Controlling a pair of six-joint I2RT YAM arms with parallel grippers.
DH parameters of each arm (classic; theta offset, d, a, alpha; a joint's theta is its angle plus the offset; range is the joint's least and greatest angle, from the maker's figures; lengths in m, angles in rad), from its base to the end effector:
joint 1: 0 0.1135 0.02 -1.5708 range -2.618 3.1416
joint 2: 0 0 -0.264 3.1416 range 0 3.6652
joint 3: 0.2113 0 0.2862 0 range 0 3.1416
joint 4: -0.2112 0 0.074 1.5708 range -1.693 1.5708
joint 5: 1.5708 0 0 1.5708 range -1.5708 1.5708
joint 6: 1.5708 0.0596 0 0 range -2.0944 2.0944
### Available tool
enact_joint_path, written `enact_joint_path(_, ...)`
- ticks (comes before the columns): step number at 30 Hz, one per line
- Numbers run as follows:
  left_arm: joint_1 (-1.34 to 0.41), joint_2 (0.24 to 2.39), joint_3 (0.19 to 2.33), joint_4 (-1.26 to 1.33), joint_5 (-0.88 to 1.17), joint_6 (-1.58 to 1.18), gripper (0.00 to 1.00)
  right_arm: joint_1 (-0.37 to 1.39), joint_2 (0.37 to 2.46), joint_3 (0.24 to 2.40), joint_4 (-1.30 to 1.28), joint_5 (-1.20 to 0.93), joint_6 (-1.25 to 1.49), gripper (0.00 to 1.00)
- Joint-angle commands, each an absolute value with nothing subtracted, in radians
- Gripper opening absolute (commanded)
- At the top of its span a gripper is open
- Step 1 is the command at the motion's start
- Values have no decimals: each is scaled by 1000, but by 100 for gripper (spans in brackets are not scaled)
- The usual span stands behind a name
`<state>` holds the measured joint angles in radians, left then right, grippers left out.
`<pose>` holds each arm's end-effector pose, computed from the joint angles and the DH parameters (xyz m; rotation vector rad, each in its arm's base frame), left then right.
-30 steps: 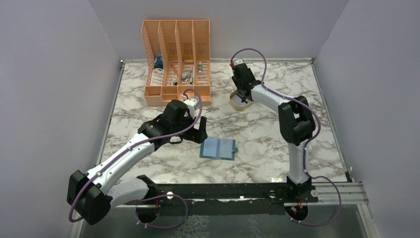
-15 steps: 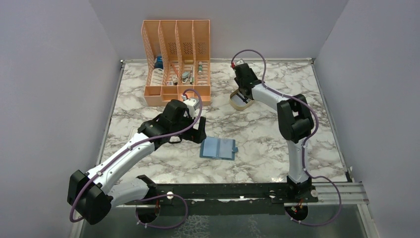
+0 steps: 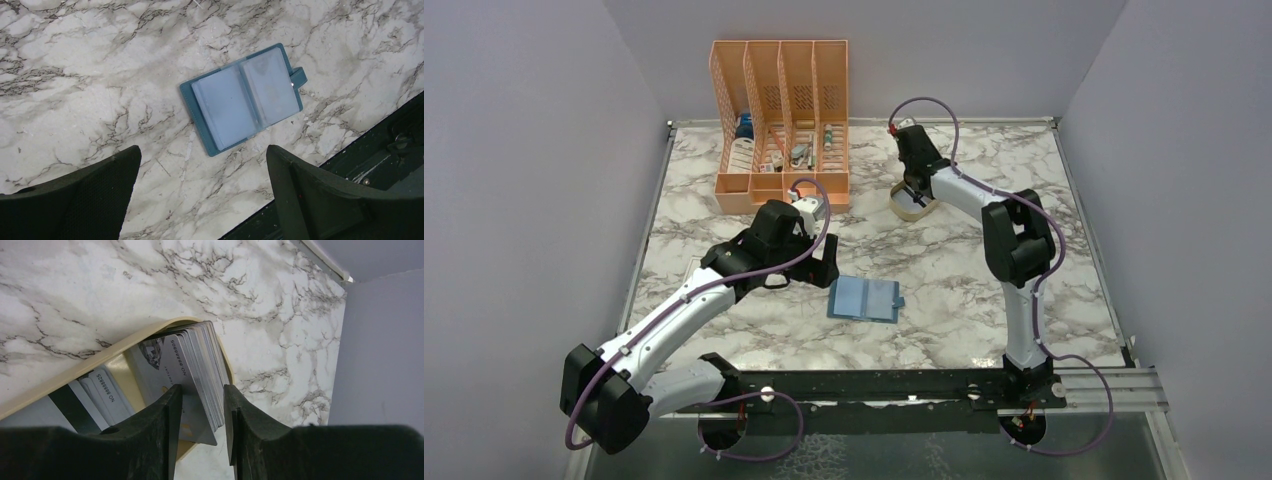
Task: Put the credit cards into the card holder
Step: Pick up the credit card from the storage box.
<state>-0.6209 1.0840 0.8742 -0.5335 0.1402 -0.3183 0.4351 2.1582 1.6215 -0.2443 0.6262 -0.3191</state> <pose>0.2234 -0.1700 0.2573 0.4332 2.3520 -0.6247 0.4902 0.1893 0.1557 -0.5438 2.1943 -0.6700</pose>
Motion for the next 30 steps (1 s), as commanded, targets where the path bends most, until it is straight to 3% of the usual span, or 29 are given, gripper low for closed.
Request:
enact_joint_path(1, -615, 1064, 861, -536, 137, -304, 99, 426, 2159, 1670, -246, 692, -335, 35)
enact_joint_path(5, -614, 1059, 861, -536, 139, -304, 99, 426, 2137, 1659, -233, 670, -339, 30)
enact_joint_path(8, -615, 1057, 861, -536, 144, -304, 99, 426, 2130, 1652, -248, 643, -323, 17)
enact_joint_path(11, -615, 1057, 859, -536, 142, -304, 99, 426, 2125, 1645, -269, 605, -303, 12)
enact_joint_path(13, -615, 1052, 858, -536, 141, -305, 99, 426, 2119, 1644, -293, 573, -281, 15)
enact_joint_path(17, -615, 1050, 857, -537, 140, -305, 99, 426, 2099, 1634, -315, 474, -268, 38)
enact_joint_path(20, -614, 1055, 859, -536, 143, -304, 99, 426, 2102, 1624, -318, 434, -268, 47)
enact_joint_path(24, -614, 1054, 858, -537, 143, -304, 99, 426, 2136, 1625, -298, 487, -299, 51)
enact_joint_path(30, -614, 1056, 858, -536, 140, -304, 99, 423, 2187, 1648, -291, 558, -305, 49)
